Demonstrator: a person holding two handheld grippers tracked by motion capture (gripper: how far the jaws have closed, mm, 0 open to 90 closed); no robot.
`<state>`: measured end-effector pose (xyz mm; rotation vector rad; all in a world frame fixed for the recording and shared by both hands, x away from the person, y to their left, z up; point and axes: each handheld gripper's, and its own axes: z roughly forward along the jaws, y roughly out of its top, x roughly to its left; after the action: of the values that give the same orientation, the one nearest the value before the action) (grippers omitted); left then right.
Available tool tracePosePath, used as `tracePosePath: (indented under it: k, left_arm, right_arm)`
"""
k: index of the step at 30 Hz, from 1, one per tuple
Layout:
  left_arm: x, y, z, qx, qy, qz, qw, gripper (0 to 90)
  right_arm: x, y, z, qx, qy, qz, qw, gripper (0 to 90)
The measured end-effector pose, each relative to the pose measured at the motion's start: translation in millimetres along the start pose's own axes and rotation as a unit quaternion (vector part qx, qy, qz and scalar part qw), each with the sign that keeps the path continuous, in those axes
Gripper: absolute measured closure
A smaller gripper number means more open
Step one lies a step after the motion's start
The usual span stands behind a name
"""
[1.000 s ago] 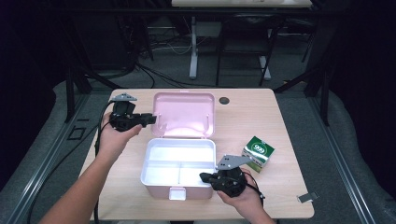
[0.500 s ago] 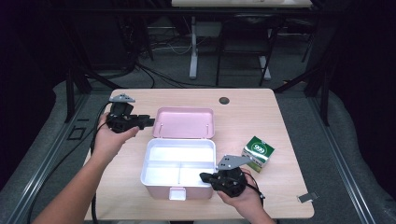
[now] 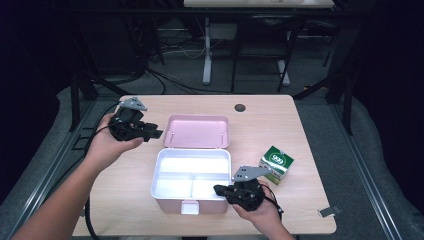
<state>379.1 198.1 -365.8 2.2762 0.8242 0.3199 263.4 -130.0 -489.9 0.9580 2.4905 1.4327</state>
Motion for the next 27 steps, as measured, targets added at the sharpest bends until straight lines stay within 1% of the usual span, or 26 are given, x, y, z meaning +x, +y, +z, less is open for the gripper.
tracePosePath:
  k: [1,3,4,5,7,8,9,11,12,14,16,18,19,20,21,22,23,25,26,27]
  left_arm:
    - [0.0,0.0,0.0,0.000,0.000,0.000,1.0000,66.7]
    - [-4.0,1.3,1.9,0.020,-0.014,0.026,0.9994,66.7]
    - [-5.4,1.8,2.7,0.029,-0.016,0.036,0.9988,66.7]
    - [-7.0,2.1,3.7,0.037,-0.018,0.046,0.9981,66.7]
    - [-9.0,3.2,4.9,0.056,-0.027,0.067,0.9958,66.8]
    - [-9.0,3.2,4.9,0.056,-0.027,0.067,0.9958,66.9]
    - [-10.9,4.3,6.3,0.066,-0.030,0.082,0.9940,67.0]
    - [-12.3,5.7,7.7,0.079,-0.035,0.092,0.9920,67.4]
    - [-13.1,6.4,8.4,0.085,-0.034,0.098,0.9910,67.3]
    - [-14.4,8.0,10.1,0.096,-0.039,0.110,0.9885,67.4]
    - [-16.0,9.3,11.7,0.104,-0.044,0.120,0.9863,67.5]
    - [-17.5,10.2,13.3,0.108,-0.050,0.126,0.9848,68.0]
    - [-18.7,10.6,14.3,0.112,-0.052,0.131,0.9838,68.0]
    - [-18.7,10.6,14.3,0.112,-0.052,0.131,0.9838,68.4]
    - [-22.2,11.3,16.9,0.124,-0.056,0.144,0.9801,68.7]
    - [-22.2,11.3,16.9,0.124,-0.056,0.144,0.9801,68.8]
    - [-24.4,11.8,18.1,0.131,-0.059,0.152,0.9780,68.8]
    - [-27.6,12.9,19.3,0.137,-0.065,0.161,0.9753,70.0]
    - [-30.7,14.3,20.3,0.141,-0.069,0.169,0.9730,71.4]
    - [-32.5,15.4,20.7,0.145,-0.069,0.173,0.9716,71.8]
  right_arm:
    - [0.1,0.0,0.0,0.000,0.000,0.000,1.0000,89.5]
    - [0.1,0.3,0.0,0.001,0.000,0.000,1.0000,88.7]
    - [0.0,0.3,0.1,-0.001,0.000,0.001,1.0000,88.3]
    - [-0.1,0.4,0.1,0.000,0.001,0.003,1.0000,87.2]
    - [-0.2,0.7,0.2,-0.001,0.002,0.002,1.0000,85.6]
    - [0.0,1.0,0.0,0.002,0.003,0.002,1.0000,85.4]
    - [0.2,1.0,0.3,0.000,0.002,0.003,1.0000,84.6]
    - [0.6,1.2,0.2,-0.001,0.001,0.003,1.0000,83.6]
    - [0.8,1.5,-0.3,0.002,0.000,0.002,1.0000,83.0]
    - [1.6,2.4,-1.6,-0.002,0.007,0.004,1.0000,82.0]
    - [2.6,3.7,-3.6,-0.005,0.003,0.002,1.0000,82.0]
    - [2.3,4.9,-5.7,-0.007,0.005,0.002,1.0000,82.0]
    - [2.3,5.2,-6.2,-0.009,0.002,0.003,1.0000,82.1]
    - [2.3,5.2,-6.2,-0.009,0.002,0.003,1.0000,82.1]
    - [1.7,5.7,-8.0,-0.009,0.002,0.002,1.0000,82.1]
    - [1.7,5.7,-8.0,-0.009,0.002,0.002,1.0000,82.1]
    - [1.6,5.9,-8.6,-0.010,0.004,0.003,0.9999,82.1]
    - [1.5,6.7,-10.1,-0.014,0.001,0.004,0.9999,82.1]
    - [1.3,7.4,-11.8,-0.016,0.000,0.003,0.9999,82.1]
    - [1.2,7.6,-12.7,-0.015,0.000,0.004,0.9999,82.1]
